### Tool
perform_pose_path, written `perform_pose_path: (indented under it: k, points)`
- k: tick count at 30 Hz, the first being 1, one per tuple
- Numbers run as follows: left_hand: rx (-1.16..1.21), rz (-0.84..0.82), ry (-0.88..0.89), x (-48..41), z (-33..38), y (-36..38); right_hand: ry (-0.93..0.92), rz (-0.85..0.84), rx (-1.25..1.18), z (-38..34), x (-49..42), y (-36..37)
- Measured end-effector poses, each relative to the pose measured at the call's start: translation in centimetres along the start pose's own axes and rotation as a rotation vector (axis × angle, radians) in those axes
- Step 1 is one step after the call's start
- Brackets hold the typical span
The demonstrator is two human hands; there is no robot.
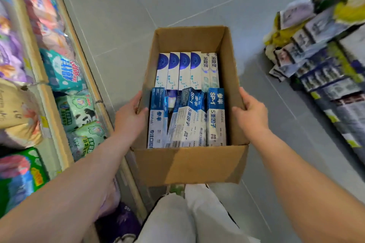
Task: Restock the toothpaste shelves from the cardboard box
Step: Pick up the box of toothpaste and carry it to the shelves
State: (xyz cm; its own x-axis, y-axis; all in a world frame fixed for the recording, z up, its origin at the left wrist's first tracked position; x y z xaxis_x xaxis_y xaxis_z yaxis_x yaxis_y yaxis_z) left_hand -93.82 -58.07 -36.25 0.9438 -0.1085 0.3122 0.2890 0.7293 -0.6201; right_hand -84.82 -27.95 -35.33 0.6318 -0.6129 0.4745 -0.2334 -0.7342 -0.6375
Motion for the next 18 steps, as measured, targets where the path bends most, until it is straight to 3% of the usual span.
perform_pose_path:
  k: [8, 18]
  points:
    - [0.006, -0.161, 0.189, 2.6, 8.8, 4.0, 0.158, 0.265, -0.239, 7.4, 6.2, -8.3]
    - [-0.141, -0.441, 0.433, 12.4, 17.9, 16.0, 0.376, 0.507, -0.529, 22.2, 16.4, -17.8]
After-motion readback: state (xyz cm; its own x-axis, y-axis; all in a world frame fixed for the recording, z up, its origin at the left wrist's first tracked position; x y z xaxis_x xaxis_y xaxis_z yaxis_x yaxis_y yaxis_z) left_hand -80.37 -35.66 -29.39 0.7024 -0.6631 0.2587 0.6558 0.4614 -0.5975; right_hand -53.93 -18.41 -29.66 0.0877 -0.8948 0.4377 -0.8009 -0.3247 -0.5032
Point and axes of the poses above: each hand's wrist, its own x-axis away from the middle knuckle, its own y-axis out of the palm, z = x × y, the point moved 4 cm from there along -x, towards the middle knuckle, and after that the axes turned 6 degrees about y, right-handed, at the moved point
